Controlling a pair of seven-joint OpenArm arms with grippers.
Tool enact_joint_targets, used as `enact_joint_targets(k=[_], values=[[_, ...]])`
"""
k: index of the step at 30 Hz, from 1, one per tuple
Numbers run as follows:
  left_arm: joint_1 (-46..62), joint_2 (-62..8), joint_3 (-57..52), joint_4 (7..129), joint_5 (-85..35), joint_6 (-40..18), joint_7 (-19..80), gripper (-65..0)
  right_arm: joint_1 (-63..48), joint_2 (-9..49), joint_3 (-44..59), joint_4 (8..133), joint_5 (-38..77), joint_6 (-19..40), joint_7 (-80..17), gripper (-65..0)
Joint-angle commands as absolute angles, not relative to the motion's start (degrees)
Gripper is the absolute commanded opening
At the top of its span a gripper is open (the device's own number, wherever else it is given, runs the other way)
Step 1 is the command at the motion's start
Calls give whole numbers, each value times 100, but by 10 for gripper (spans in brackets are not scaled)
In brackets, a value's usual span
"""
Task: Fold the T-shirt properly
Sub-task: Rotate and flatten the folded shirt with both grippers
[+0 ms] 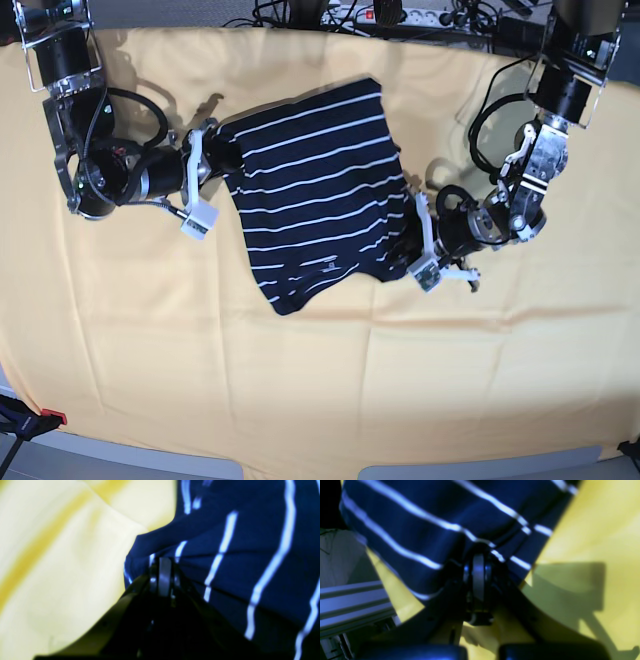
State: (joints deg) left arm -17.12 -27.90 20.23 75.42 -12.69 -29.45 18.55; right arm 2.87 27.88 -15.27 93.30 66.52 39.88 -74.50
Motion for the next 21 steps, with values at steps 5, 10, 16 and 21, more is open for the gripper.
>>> enact_joint_targets(k=[5,10,16,21], values=[[-2344,-2436,1984,7192,-1205,-2875,1782,-650,-14,2853,-1483,9771,6711,4000,-7443,-650],[-2561,-2161,1984,7074,-1223,-2886,1796,-650,-327,2840,-1243,10289,6707,4000,-7448,-650],[-2593,-2156,1981,7074,-1243,-2884,1828,-650,-624,2829,-596,10945,6167,4000,-7465,-650],[-2779,-2536,1981,7120,-1463,-2882,1859,-650,-698,2825,285,10995,6182,3863,-7258,-650]])
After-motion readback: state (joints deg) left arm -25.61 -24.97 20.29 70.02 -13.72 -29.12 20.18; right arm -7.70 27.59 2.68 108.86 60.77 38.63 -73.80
